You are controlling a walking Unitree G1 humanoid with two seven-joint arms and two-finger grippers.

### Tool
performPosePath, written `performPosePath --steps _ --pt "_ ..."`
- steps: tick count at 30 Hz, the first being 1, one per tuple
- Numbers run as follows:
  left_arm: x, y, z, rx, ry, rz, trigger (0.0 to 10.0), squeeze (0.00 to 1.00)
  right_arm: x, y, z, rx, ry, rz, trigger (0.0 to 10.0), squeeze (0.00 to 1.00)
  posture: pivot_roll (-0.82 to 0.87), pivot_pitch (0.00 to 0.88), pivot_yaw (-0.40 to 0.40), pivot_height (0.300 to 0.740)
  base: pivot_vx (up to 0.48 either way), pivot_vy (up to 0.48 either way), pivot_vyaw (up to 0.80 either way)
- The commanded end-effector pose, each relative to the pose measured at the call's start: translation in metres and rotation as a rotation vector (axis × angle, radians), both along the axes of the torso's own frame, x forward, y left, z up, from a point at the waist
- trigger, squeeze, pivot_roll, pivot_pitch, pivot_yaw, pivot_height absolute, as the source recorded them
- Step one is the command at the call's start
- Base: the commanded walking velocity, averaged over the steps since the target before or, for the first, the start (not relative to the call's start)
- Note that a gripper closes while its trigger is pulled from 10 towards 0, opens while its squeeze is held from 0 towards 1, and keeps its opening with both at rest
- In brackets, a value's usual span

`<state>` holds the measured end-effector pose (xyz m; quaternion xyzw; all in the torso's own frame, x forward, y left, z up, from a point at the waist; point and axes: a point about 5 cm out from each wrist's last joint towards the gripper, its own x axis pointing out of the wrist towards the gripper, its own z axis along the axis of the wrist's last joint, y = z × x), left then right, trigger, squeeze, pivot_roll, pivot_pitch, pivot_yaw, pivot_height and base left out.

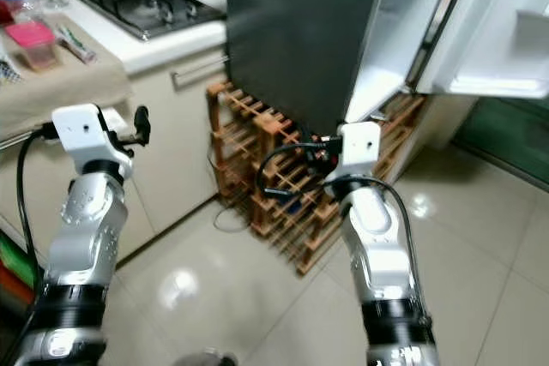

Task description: Restocking fridge

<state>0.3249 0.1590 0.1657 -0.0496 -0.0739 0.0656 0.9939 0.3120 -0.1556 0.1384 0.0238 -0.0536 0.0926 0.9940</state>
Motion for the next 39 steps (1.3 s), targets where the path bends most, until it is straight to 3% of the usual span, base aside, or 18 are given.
performPosePath --steps 1,3,6,7,11,18,30,39 --pt "0.002 -0.003 0.006 0.017 -0.006 -0.003 10.0 0.00 0.002 0.003 0.004 0.003 -0.017 0.008 10.0 0.00 -0.05 0.000 -0.005 0.740 0.480 0.000 0.59" --pt "0.002 -0.015 0.016 0.019 -0.035 -0.045 10.0 0.00 0.004 0.006 0.009 -0.012 -0.026 0.026 10.0 0.00 -0.06 0.000 -0.006 0.740 0.480 0.000 0.59" --pt "0.001 -0.021 0.017 0.019 -0.047 -0.077 10.0 0.00 0.004 0.007 0.010 -0.025 -0.030 0.031 10.0 0.00 -0.08 0.000 -0.016 0.740 0.470 0.000 0.59" --pt "0.000 -0.025 0.009 0.021 -0.029 -0.091 10.0 0.00 0.003 0.007 0.009 -0.032 -0.026 0.039 10.0 0.00 -0.08 0.000 -0.036 0.740 0.000 0.000 0.59" --pt "-0.001 -0.021 0.000 0.035 0.014 -0.067 10.0 0.00 0.005 0.009 0.009 -0.028 -0.019 0.065 10.0 0.00 -0.07 0.000 -0.084 0.740 0.000 0.000 0.59" --pt "-0.004 -0.006 0.006 0.030 -0.026 0.003 10.0 0.00 0.008 0.022 0.010 -0.035 -0.018 0.115 10.0 0.00 -0.05 0.000 -0.093 0.740 0.000 -0.190 0.59" --pt "0.002 -0.012 0.014 0.097 -0.027 -0.034 10.0 0.00 0.011 0.031 0.008 -0.015 -0.037 0.101 10.0 0.00 -0.03 0.000 -0.036 0.740 0.000 -0.448 0.59" --pt "0.007 -0.013 0.012 0.100 -0.002 -0.050 10.0 0.00 0.008 0.022 0.008 -0.002 -0.047 0.027 10.0 0.00 -0.05 0.000 -0.030 0.740 0.000 -0.443 0.12"
